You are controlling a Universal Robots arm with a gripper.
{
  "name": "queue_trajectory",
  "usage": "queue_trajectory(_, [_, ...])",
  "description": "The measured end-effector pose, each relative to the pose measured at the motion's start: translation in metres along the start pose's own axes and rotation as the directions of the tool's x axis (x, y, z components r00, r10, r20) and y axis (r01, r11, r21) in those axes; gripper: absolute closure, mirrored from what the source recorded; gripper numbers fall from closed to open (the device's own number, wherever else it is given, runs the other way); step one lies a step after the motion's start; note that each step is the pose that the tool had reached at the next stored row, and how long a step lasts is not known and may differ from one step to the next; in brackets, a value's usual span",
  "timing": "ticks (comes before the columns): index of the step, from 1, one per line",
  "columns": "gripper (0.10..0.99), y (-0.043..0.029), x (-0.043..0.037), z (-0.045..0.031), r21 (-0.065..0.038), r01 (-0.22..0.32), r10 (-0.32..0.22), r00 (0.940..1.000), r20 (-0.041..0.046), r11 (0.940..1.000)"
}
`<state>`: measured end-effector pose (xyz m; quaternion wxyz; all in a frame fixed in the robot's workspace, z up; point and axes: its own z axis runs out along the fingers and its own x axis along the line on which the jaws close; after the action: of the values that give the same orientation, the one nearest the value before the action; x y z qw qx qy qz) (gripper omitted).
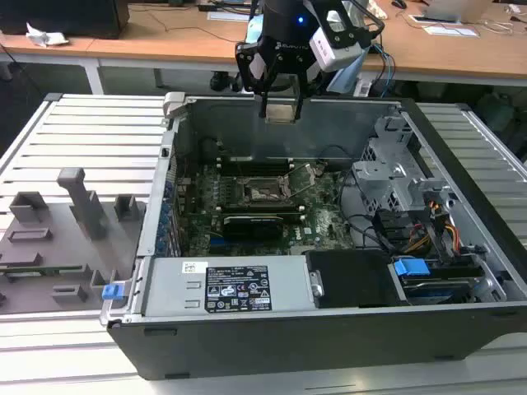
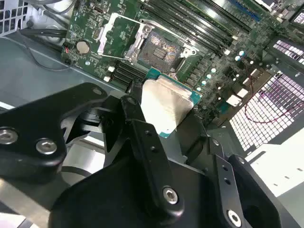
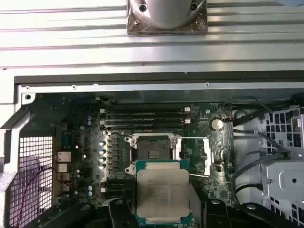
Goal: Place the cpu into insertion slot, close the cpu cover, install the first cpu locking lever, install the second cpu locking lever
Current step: 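Place the cpu into insertion slot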
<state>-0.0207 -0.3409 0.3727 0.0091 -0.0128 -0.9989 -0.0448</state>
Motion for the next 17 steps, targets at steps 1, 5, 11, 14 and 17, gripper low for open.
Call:
queue_trajectory(1, [0.549,0.0000,0.0000,0.0000,0.000,0.000,0.000,1.0000,0.0000,1.0000])
queue_trajectory(5, [0.549,0.0000,0.0000,0.0002,0.000,-0.016,0.016,0.9999,0.0014,0.9999])
queue_trajectory(11, [0.549,0.0000,0.0000,0.0004,0.000,-0.022,0.022,0.9998,0.0020,0.9998])
queue_trajectory(14, [0.549,0.0000,0.0000,0.0004,0.000,-0.025,0.025,0.9997,0.0023,0.9997])
queue_trajectory(17, [0.549,-0.0001,0.0000,0.0006,-0.001,-0.030,0.030,0.9996,0.0026,0.9996])
